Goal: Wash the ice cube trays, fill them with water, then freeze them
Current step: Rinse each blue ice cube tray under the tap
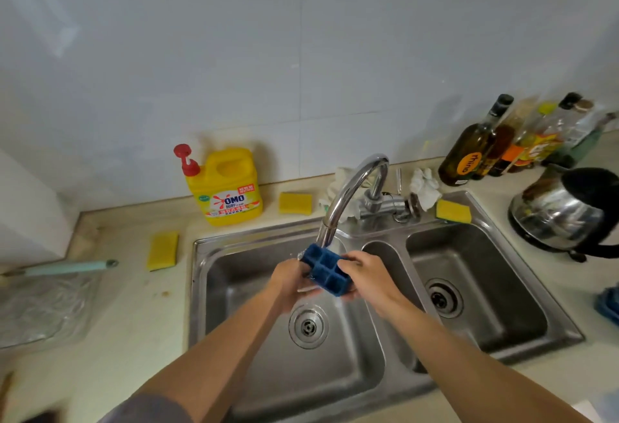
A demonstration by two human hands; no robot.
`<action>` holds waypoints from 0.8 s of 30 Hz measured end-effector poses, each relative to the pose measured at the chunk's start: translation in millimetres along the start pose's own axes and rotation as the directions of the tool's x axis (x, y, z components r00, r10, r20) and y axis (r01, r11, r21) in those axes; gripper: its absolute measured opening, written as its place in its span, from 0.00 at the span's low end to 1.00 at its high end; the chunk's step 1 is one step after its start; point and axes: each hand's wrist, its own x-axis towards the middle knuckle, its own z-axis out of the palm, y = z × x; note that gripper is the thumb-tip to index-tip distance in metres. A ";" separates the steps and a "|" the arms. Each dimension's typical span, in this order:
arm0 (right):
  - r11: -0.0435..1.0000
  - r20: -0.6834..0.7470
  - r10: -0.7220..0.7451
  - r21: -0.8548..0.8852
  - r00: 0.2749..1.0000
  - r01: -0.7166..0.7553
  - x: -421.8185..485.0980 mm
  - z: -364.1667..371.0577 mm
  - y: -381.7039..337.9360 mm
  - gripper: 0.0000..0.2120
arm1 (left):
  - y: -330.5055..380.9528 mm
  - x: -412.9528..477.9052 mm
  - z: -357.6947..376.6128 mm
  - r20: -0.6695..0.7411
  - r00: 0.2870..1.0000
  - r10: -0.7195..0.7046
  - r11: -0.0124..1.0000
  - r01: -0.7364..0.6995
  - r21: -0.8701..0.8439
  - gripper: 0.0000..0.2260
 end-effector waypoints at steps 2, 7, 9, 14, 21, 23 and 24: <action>0.999 0.013 -0.014 -0.048 1.000 0.015 6.7 4.1 -4.1 0.04 | 4.8 2.0 -14.0 0.078 0.997 0.000 0.989 -0.011 0.150 0.12; 0.999 0.049 -0.016 -0.046 0.999 0.018 21.3 8.8 -12.5 0.13 | 14.4 16.0 -15.8 0.092 0.996 0.004 0.977 -0.024 0.213 0.13; 0.999 0.039 0.012 -0.043 0.999 -0.010 27.7 5.7 -11.1 0.16 | 13.5 20.0 -7.8 0.039 0.999 0.027 0.981 -0.034 0.189 0.13; 0.935 0.064 0.288 0.195 0.955 -0.295 43.7 -8.2 7.1 0.10 | 5.4 26.9 11.3 -0.070 0.989 0.129 0.978 -0.115 0.172 0.08; 0.830 0.200 0.234 0.469 0.951 -0.303 46.9 0.9 9.3 0.11 | 2.5 26.7 9.7 -0.137 0.977 0.161 0.968 -0.129 0.215 0.07; 0.795 0.216 0.248 0.512 0.944 -0.326 49.3 5.6 8.6 0.13 | 7.2 22.9 6.1 -0.162 0.970 0.184 0.965 -0.146 0.219 0.07; 0.783 0.215 0.268 0.519 0.939 -0.343 50.4 7.7 8.9 0.14 | 10.0 20.9 4.5 -0.179 0.962 0.204 0.961 -0.162 0.225 0.06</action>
